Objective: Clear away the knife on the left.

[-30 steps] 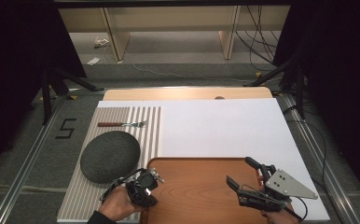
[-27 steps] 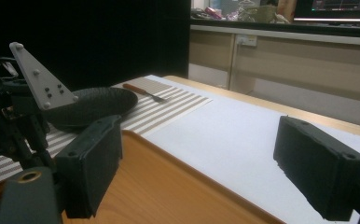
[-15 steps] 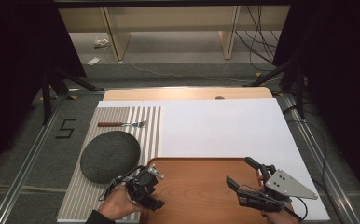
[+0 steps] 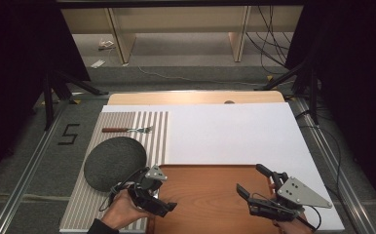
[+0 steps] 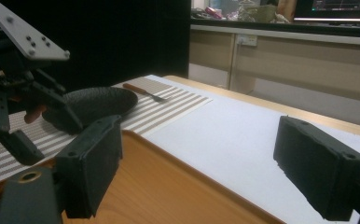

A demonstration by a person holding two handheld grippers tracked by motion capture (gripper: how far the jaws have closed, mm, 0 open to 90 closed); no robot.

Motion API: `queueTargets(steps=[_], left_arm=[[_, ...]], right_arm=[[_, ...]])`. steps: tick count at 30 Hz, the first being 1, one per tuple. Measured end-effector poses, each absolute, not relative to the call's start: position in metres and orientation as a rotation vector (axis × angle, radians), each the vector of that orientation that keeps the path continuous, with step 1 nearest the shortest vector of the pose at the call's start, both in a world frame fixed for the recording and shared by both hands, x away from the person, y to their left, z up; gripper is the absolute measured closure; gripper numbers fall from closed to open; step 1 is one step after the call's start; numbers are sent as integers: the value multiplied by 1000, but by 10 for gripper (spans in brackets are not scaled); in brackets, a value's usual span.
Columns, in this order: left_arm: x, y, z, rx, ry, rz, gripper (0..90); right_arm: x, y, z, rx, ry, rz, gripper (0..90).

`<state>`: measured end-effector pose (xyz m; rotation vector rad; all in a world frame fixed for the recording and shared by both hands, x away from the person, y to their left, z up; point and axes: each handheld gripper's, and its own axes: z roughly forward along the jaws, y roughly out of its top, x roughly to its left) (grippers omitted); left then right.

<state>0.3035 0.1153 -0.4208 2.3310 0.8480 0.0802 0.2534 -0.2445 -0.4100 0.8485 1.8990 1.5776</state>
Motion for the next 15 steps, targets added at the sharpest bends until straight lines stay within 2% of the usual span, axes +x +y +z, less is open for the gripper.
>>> queueTargets(steps=[15], left_arm=[[294,125,-405,2102,758,255,152]], right_arm=[[253,-245,-410,848,1897,1582,165]])
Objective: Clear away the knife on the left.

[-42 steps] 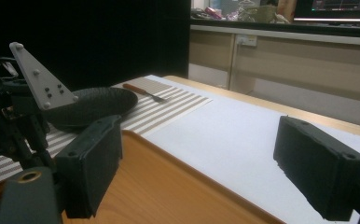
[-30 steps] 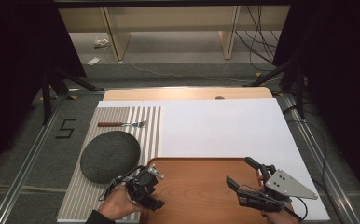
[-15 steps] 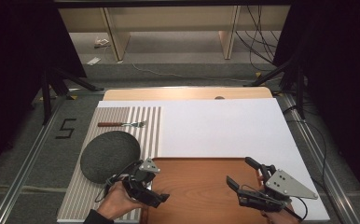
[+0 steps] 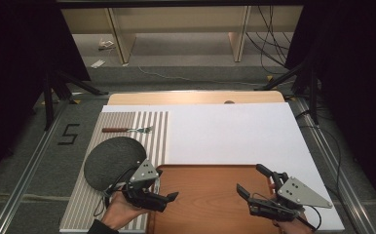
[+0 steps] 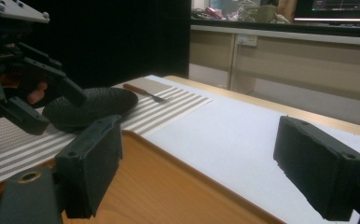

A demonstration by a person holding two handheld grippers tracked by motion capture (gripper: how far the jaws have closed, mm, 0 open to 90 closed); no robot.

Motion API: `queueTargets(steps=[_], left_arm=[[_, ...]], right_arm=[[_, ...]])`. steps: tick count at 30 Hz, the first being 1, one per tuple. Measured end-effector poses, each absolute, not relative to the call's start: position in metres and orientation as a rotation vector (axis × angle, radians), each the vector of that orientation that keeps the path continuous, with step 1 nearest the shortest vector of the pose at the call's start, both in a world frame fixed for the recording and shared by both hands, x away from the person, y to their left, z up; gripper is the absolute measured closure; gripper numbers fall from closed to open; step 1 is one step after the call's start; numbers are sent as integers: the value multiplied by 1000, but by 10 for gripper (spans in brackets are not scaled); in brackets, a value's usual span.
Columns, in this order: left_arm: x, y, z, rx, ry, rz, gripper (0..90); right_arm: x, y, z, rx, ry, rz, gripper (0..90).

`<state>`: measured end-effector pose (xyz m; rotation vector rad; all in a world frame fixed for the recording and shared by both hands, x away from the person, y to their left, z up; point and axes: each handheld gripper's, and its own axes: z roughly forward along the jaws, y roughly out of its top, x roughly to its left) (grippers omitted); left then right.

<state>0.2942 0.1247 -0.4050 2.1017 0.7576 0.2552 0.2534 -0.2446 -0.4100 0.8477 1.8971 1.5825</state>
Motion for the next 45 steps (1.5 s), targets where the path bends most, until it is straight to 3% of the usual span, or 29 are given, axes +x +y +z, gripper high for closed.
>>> queueTargets(steps=[19,45], left_arm=[[282,140,-402,1896,707,333,152],[273,147,-408,1852,707,348,115]], right_arm=[[253,-245,-410,846,1896,1583,164],[253,-245,-410,845,1895,1585,160]])
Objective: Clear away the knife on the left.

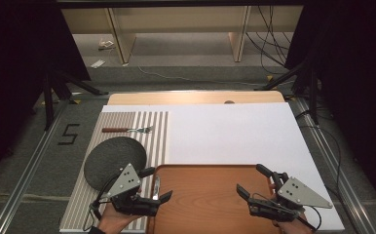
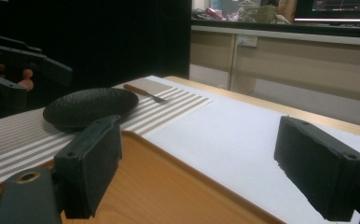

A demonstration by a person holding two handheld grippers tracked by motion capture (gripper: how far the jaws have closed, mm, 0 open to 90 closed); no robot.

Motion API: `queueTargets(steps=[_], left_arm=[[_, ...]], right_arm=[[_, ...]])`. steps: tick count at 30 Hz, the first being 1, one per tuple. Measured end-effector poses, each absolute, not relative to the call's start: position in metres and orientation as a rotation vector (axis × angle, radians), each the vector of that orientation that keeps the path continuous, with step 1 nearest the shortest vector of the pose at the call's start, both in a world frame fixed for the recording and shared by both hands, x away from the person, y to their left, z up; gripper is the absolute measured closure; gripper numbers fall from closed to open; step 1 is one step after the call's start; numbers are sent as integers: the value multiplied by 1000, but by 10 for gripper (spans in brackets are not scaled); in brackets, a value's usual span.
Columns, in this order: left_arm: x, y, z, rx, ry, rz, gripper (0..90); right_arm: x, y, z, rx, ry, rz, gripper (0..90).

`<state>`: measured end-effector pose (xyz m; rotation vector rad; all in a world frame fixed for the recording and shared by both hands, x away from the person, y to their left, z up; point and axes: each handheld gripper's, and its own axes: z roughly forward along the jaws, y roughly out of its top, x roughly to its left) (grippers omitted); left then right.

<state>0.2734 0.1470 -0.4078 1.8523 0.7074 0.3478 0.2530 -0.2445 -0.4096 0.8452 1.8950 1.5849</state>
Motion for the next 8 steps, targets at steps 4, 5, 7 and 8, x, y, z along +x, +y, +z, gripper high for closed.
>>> queueTargets(steps=[4,5,7,8], left_arm=[[274,147,-408,1850,709,348,115],[274,147,-408,1852,709,348,115],[274,147,-408,1854,710,350,114],[274,147,-408,1855,710,348,114]], right_arm=[[253,-244,-410,844,1896,1585,160],[253,-244,-410,844,1897,1582,160],[253,-244,-410,844,1897,1583,161],[253,-244,-410,844,1897,1583,161]])
